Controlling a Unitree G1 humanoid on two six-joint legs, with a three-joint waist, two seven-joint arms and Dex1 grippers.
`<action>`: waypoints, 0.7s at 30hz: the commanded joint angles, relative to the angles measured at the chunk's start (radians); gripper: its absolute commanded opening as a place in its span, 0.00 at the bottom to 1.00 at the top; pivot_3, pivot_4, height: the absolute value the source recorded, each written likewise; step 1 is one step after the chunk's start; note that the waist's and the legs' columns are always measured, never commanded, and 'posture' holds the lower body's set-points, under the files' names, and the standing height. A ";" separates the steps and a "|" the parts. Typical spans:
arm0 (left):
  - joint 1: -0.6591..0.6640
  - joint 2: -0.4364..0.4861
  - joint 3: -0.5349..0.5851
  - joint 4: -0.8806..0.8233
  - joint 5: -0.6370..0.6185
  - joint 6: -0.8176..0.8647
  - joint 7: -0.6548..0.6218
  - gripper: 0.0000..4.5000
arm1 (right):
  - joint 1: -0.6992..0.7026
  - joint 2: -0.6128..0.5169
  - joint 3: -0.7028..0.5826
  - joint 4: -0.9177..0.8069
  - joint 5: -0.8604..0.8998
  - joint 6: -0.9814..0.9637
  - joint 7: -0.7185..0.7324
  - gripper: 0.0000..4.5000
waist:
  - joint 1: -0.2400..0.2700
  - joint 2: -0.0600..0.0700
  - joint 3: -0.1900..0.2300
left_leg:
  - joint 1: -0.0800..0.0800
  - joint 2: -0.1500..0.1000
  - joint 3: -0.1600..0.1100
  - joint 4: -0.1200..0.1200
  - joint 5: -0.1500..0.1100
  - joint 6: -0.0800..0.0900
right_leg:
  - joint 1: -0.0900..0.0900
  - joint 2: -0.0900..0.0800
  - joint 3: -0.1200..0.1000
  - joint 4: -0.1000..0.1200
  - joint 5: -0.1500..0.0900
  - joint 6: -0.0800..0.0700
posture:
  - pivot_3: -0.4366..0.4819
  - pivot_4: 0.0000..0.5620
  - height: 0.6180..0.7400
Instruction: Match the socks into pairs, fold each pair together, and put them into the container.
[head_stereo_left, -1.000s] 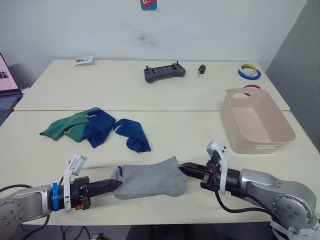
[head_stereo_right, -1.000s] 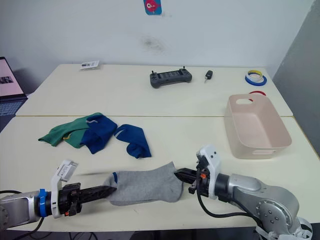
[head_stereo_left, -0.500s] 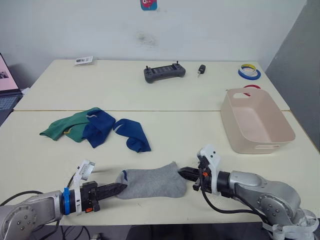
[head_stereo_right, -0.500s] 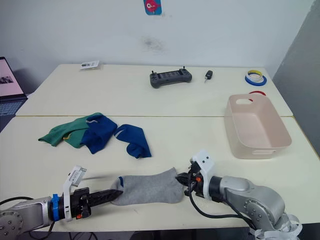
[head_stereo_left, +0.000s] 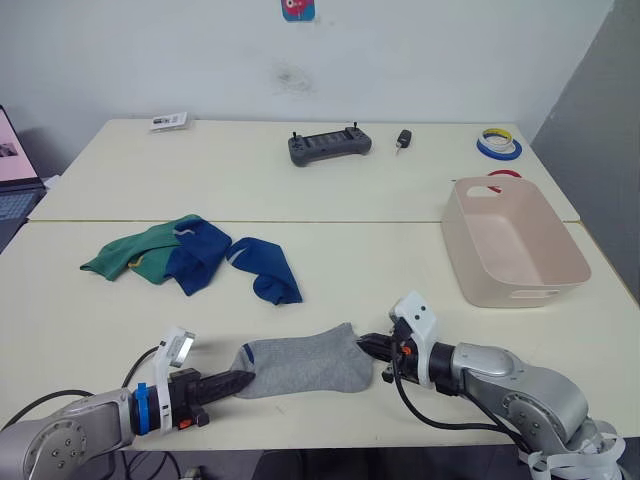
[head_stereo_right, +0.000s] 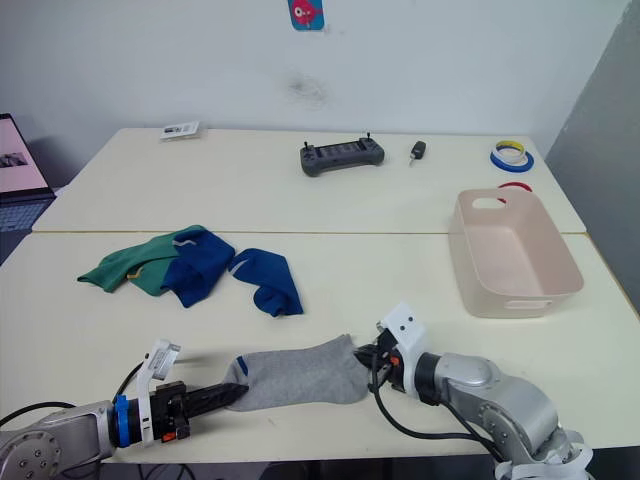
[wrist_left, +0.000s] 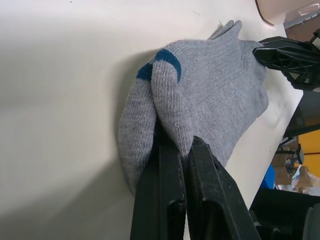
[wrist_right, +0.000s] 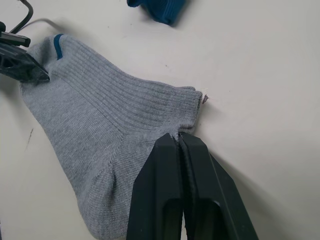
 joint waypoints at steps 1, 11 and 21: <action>0.003 -0.003 0.000 -0.010 0.011 -0.014 0.004 0.00 | -0.010 0.005 0.004 -0.015 -0.017 -0.025 0.014 0.01 | 0.000 0.000 0.000 | 0.000 0.000 0.000 0.000 0.000 0.000 | 0.000 0.000 0.000 0.000 0.000 0.000 | 0.48 0.27 1.00; 0.024 0.007 0.022 -0.014 0.096 -0.161 -0.047 0.28 | 0.009 0.016 -0.032 -0.035 -0.049 -0.056 0.026 0.39 | 0.001 0.000 0.000 | 0.000 0.000 0.000 0.000 0.000 0.000 | 0.001 0.000 0.000 0.000 0.000 0.000 | 0.48 0.27 1.00; -0.003 0.115 0.202 -0.014 0.044 -0.175 -0.110 0.42 | 0.079 -0.062 -0.070 -0.133 -0.062 -0.181 0.123 0.70 | 0.001 0.000 0.000 | 0.000 0.000 0.000 0.000 0.000 0.000 | 0.001 0.000 -0.001 0.000 0.000 0.000 | 0.48 0.27 1.00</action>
